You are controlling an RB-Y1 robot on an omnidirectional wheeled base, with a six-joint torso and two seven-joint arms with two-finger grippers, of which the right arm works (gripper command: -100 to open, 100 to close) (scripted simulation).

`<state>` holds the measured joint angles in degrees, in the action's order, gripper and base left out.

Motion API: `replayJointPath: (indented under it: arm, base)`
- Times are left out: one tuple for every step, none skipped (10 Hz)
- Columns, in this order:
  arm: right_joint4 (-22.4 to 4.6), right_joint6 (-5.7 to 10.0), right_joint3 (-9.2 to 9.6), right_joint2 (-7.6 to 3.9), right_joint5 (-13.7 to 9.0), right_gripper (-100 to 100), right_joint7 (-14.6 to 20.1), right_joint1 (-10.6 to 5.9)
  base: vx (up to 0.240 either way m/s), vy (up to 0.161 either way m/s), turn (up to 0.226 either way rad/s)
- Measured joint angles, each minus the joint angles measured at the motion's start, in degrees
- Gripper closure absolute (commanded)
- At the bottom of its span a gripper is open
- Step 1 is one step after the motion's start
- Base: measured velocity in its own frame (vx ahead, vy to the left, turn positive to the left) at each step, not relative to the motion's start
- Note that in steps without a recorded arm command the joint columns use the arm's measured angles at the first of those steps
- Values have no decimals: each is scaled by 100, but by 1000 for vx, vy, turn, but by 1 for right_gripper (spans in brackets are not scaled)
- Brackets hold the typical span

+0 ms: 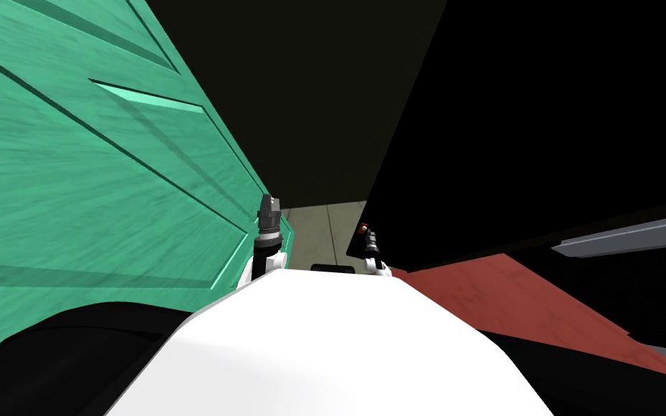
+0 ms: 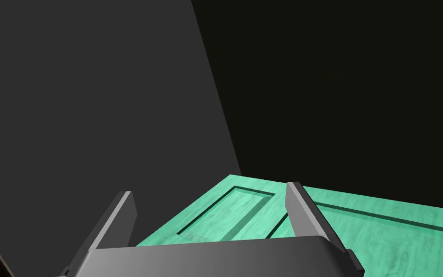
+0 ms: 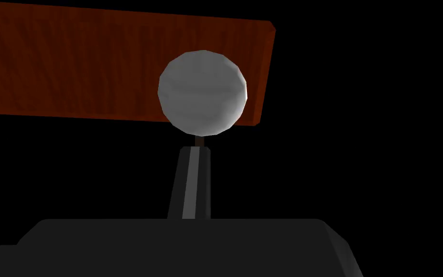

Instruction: Push the door open

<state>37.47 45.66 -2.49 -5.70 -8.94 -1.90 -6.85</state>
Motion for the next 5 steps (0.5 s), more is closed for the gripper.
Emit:
replayJointPath:
  arm:
    - [12, -17, 5, 9, -1, -100, -1, -2]
    - [35, -35, 6, 19, -3, -100, -3, 7]
    - [65, -55, 5, 37, -8, -100, -9, 16]
    - [79, -68, 2, 56, -13, -100, -16, 15]
    - [105, -83, 1, 75, -18, -100, -19, 20]
  base:
    - [-211, 94, -40]
    - [-210, 121, -40]
    - [-210, 105, -56]
    - [-221, 116, -51]
    - [-213, 81, -41]
